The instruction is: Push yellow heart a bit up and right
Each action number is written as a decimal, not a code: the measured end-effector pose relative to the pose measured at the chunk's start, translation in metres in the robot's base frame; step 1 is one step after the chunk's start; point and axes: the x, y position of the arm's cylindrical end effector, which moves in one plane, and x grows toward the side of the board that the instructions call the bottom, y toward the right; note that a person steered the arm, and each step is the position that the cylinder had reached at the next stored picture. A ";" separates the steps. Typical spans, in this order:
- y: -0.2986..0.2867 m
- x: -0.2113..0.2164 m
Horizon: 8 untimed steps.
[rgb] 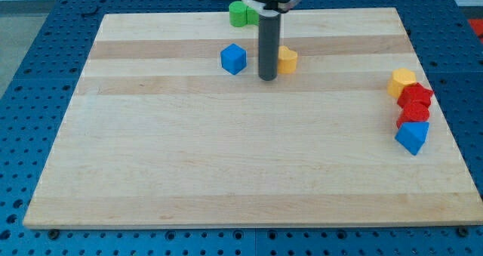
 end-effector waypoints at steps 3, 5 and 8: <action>0.002 -0.043; 0.013 -0.025; 0.042 -0.040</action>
